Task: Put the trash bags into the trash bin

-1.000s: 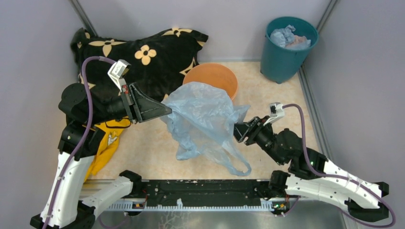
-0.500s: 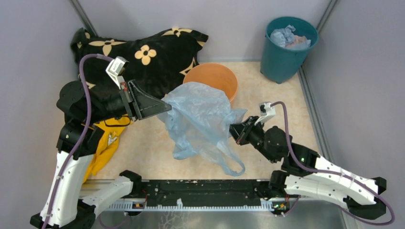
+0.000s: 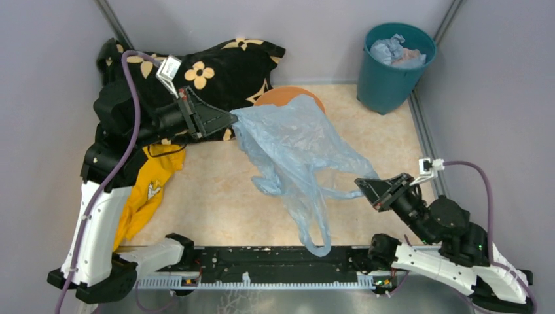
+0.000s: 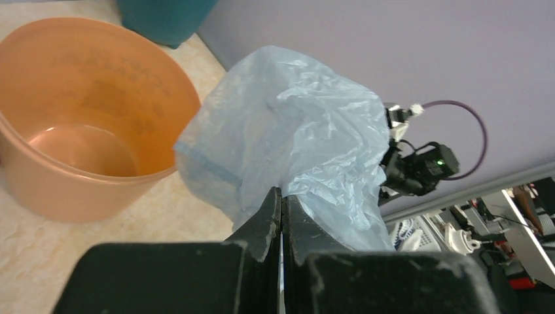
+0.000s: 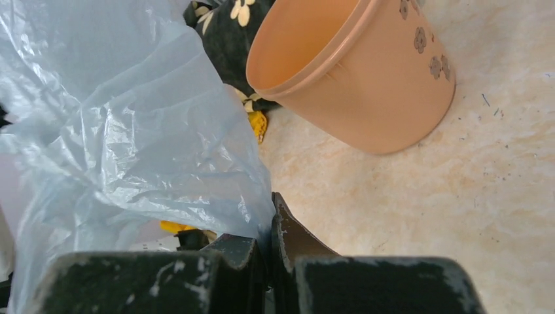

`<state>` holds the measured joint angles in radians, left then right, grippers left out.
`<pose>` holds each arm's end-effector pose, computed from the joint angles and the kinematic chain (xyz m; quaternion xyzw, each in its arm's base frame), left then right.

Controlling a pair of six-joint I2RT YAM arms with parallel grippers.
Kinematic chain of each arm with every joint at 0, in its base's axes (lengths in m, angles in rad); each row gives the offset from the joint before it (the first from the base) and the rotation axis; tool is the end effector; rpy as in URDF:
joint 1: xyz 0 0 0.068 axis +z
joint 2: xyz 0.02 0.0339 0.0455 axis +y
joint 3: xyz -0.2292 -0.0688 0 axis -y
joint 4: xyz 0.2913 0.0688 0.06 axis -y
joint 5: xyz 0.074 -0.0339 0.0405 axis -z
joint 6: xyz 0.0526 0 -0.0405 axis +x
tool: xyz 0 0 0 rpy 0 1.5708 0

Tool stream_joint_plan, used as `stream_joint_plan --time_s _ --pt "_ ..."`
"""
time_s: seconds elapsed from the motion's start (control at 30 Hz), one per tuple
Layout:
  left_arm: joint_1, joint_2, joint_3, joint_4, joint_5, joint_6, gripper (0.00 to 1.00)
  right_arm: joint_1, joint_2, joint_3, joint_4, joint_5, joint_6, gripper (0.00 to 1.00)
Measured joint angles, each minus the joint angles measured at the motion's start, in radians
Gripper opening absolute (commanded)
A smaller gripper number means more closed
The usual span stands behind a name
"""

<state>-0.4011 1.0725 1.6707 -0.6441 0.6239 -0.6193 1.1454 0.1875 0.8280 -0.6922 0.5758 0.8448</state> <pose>0.2034 -0.1196 0.5231 0.1358 0.7072 -0.5147 0.4653 0.0717 0.0888 0.3723 0.0892 0.7167 0.4417 0.5322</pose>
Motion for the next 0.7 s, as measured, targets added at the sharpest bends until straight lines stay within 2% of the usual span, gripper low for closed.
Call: stream_joint_plan --time_s 0.17,0.43,0.7 --pt "0.031 0.053 0.023 -0.051 -0.022 0.041 0.00 0.000 -0.023 0.057 -0.085 0.006 0.015 0.00" --pt "0.130 0.100 0.148 -0.100 -0.006 0.084 0.00 0.000 -0.021 0.154 -0.251 0.037 0.041 0.00" --pt "0.163 0.099 0.161 -0.105 0.040 0.088 0.00 0.000 0.008 0.240 -0.354 0.057 0.064 0.00"
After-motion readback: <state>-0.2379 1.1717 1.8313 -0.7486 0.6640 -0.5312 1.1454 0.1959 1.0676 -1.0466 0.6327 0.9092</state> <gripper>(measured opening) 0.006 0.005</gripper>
